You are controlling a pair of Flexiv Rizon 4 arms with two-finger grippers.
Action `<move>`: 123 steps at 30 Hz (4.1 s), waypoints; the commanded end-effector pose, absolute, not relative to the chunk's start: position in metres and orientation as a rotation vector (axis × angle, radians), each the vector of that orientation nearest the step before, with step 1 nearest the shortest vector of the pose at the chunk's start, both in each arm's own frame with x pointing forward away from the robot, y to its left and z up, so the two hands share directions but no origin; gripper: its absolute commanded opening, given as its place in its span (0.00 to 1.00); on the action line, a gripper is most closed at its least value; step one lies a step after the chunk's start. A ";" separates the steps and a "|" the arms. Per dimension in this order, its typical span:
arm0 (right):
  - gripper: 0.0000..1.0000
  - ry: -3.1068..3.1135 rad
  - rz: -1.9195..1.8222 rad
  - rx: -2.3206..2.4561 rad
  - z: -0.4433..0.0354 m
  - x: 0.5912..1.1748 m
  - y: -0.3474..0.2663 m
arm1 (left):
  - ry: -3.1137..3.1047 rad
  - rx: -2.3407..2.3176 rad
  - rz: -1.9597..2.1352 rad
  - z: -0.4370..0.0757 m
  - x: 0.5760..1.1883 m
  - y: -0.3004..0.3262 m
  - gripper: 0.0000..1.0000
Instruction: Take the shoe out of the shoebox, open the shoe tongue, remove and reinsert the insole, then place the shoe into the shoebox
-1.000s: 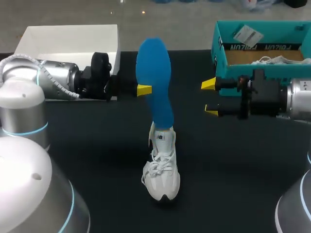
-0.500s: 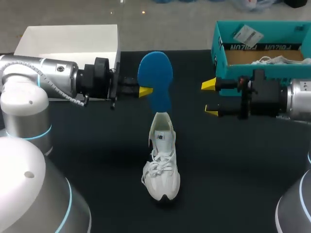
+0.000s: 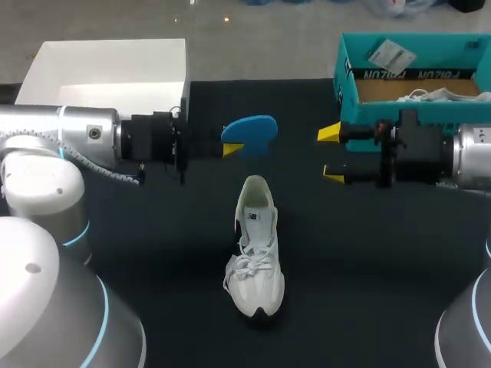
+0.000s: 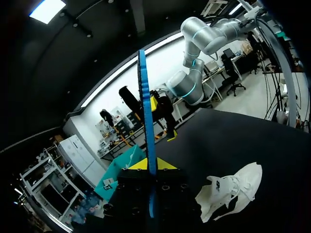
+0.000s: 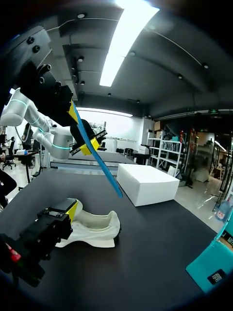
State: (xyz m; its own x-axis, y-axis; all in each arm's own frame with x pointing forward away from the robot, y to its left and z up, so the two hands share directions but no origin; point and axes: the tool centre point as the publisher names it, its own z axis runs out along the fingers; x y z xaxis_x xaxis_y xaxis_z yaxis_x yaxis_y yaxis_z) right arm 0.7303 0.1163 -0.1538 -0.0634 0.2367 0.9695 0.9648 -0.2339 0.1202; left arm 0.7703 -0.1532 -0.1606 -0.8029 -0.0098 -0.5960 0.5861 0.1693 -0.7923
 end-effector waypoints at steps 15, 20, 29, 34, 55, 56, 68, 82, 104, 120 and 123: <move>1.00 -1.321 -1.351 -1.526 -0.155 0.730 0.118 | 1.700 0.957 -1.448 -0.160 0.789 -0.149 0.00; 1.00 -1.321 -1.351 -1.526 -0.155 0.730 0.118 | 1.700 0.957 -1.448 -0.160 0.789 -0.149 0.00; 1.00 -1.321 -1.351 -1.526 -0.155 0.730 0.118 | 1.216 1.055 -1.032 -0.166 0.809 -0.155 0.00; 1.00 -1.321 -1.351 -1.526 -0.155 0.730 0.118 | 1.195 0.986 -1.058 -0.162 0.810 -0.156 0.00; 1.00 -1.321 -1.351 -1.526 -0.155 0.730 0.118 | 1.219 1.107 -1.137 -0.152 0.795 -0.168 0.00; 1.00 -1.321 -1.351 -1.526 -0.155 0.730 0.118 | 1.219 1.120 -1.142 -0.153 0.794 -0.169 0.00; 0.92 -1.398 -1.391 -1.466 -0.152 0.767 0.150 | 1.193 1.148 -1.153 -0.159 0.789 -0.179 0.00; 0.39 -1.416 -1.305 -1.387 -0.161 0.755 0.178 | 1.171 1.215 -1.178 -0.168 0.796 -0.188 0.00; 0.03 -1.418 -1.236 -1.408 -0.166 0.761 0.198 | 1.146 1.229 -1.168 -0.170 0.797 -0.200 0.00; 0.00 -1.438 -1.293 -1.400 -0.162 0.753 0.186 | 1.134 1.380 -1.219 -0.162 0.782 -0.142 1.00; 0.00 -1.444 -1.304 -1.407 -0.161 0.752 0.181 | 1.205 1.455 -1.182 -0.164 0.780 -0.112 1.00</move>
State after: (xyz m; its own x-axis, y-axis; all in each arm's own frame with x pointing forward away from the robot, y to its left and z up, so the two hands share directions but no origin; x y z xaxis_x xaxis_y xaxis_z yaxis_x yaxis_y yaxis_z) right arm 0.7599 0.1881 -0.1632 -0.1417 0.2421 0.9598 0.9805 -0.0994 0.1698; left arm 0.7833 -0.1612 -0.1763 0.0726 0.0616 -0.9955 0.9922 -0.1062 0.0658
